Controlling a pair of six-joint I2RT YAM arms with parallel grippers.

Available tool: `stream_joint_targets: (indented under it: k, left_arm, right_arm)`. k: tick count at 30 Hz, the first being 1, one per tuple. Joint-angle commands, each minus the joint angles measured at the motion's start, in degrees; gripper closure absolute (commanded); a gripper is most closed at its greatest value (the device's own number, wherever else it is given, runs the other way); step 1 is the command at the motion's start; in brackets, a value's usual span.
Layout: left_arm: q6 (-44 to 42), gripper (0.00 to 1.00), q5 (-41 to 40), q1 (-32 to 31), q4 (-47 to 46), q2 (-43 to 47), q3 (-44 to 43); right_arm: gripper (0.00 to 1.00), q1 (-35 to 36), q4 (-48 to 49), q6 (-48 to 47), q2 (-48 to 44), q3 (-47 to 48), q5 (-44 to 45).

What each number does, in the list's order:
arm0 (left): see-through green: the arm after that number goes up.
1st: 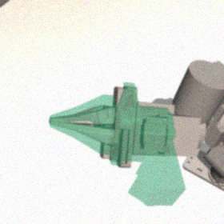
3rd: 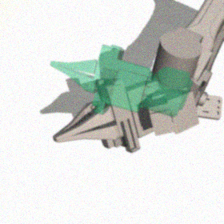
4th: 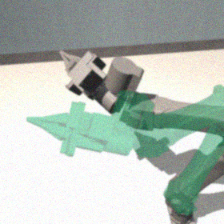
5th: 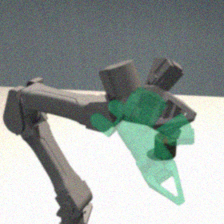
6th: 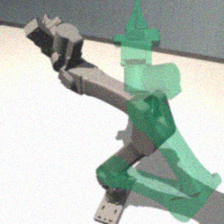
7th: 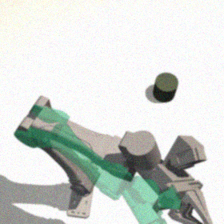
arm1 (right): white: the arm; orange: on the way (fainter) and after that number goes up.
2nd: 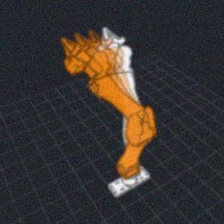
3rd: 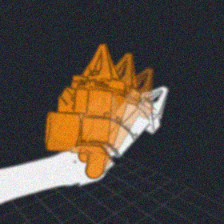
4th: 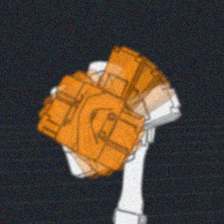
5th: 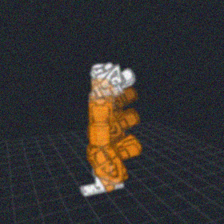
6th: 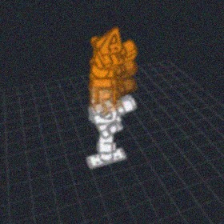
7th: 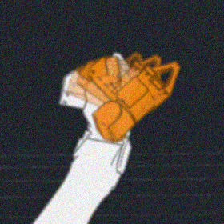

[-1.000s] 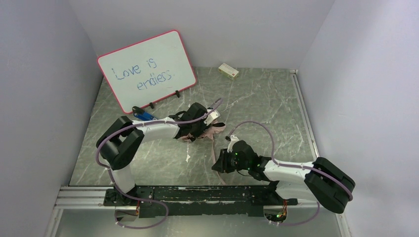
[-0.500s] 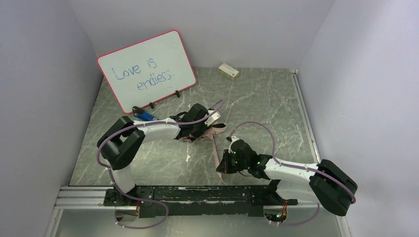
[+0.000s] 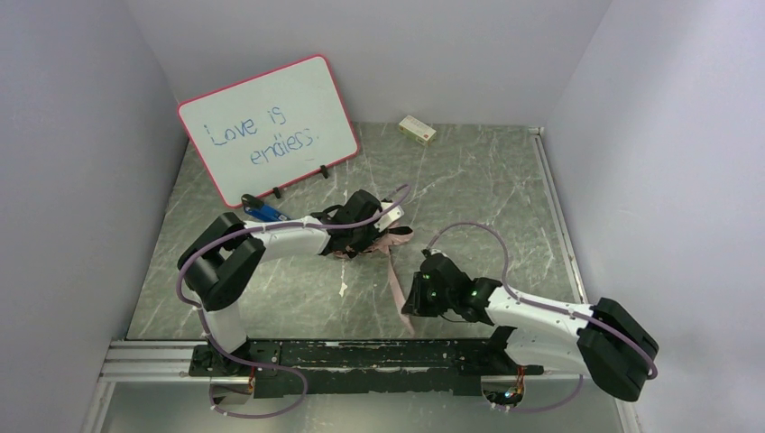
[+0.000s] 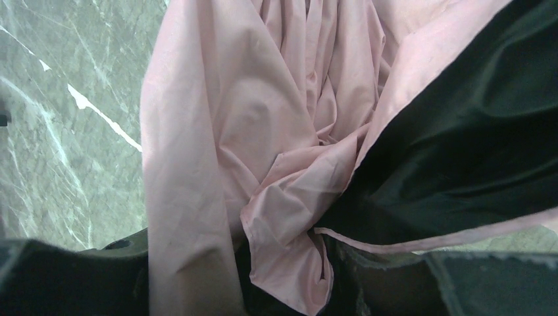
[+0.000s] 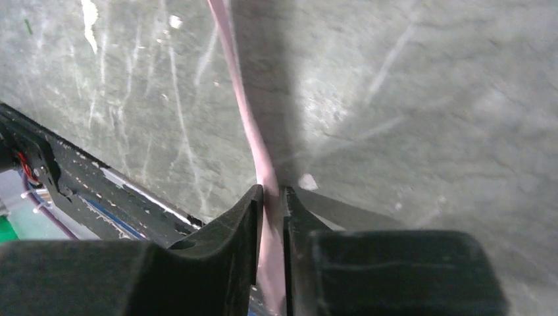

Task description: Put away the umbrella

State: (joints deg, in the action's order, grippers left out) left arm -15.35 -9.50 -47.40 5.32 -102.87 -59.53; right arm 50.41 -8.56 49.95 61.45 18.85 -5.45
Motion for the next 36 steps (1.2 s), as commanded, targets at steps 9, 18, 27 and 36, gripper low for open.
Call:
stream_joint_targets:
  k: [9,18,27,36]
  left_arm:
    - [-0.91,0.95,-1.32,-0.59,-1.75,-0.38,-1.28]
    - [-1.3,0.95,-1.84,-1.03,-1.57,-0.08,-1.13]
    - [-1.43,0.95,-2.21,-1.32,-1.47,-0.24,-1.03]
    - [-1.61,0.95,-2.48,-1.48,-1.54,-0.87,-1.2]
  right_arm:
    - [1.0,0.09,-17.54,2.16,-5.97,-2.25,5.0]
    - [0.74,0.08,-18.98,2.62,-6.66,-2.94,4.89]
    - [0.96,0.07,-20.46,3.13,-8.52,-3.02,5.34]
    - [1.0,0.05,-11.6,1.07,-10.27,-4.19,-1.4]
